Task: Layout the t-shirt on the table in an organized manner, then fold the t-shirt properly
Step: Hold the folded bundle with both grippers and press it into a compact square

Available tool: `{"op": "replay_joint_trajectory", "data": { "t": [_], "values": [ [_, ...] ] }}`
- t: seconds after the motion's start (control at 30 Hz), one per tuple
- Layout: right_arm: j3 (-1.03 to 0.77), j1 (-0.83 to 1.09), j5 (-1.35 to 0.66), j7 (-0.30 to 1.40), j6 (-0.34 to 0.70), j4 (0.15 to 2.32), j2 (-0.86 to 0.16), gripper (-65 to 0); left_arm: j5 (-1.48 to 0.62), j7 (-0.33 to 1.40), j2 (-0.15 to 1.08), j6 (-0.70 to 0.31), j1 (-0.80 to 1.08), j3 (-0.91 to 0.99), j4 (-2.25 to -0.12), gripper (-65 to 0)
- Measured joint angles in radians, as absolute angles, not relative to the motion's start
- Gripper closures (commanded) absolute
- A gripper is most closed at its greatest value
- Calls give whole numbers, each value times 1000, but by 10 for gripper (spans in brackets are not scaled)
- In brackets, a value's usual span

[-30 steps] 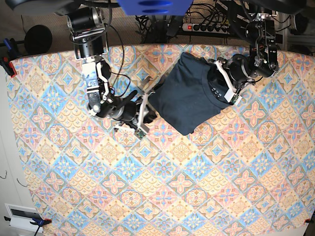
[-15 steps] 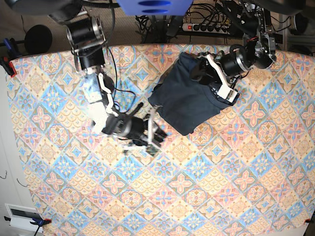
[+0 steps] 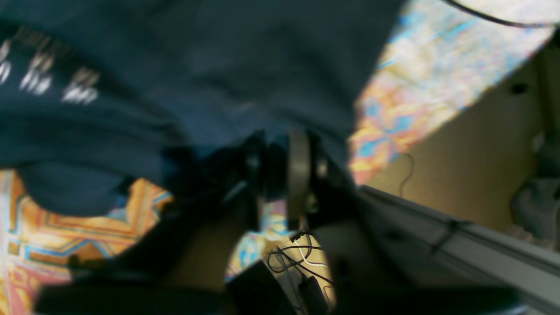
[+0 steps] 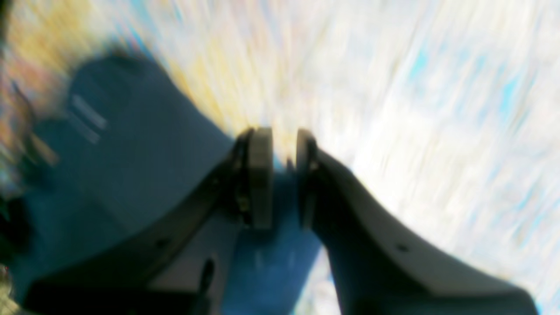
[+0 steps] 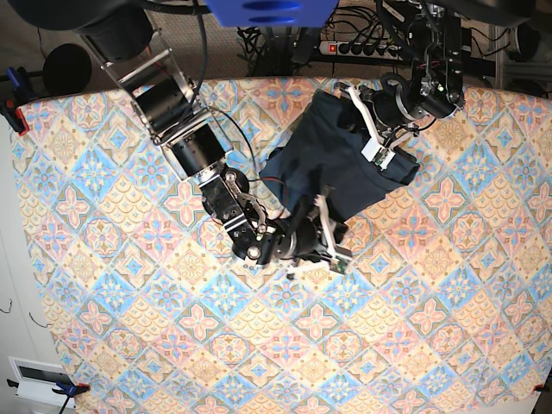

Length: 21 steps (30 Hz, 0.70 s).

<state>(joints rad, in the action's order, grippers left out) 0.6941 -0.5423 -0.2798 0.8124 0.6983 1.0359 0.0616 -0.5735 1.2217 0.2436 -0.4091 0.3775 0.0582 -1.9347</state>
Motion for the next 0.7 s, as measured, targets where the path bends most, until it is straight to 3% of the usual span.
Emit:
{"op": "replay_joint_trajectory", "data": {
  "t": [0.2,0.43,0.7],
  "values": [
    [814,-566,-274,717,687,891,54,-33,-489,1165,239,-414,369,56,-1835,0],
    [851,-561,-166,748,691,942,55,-31,-447,1065,245,-442,316,56,-1731,0],
    [841,-470,-136,868,681,1202,-125,-31,-419,1065,241,-438,148,50,-1606,0]
  ]
}}
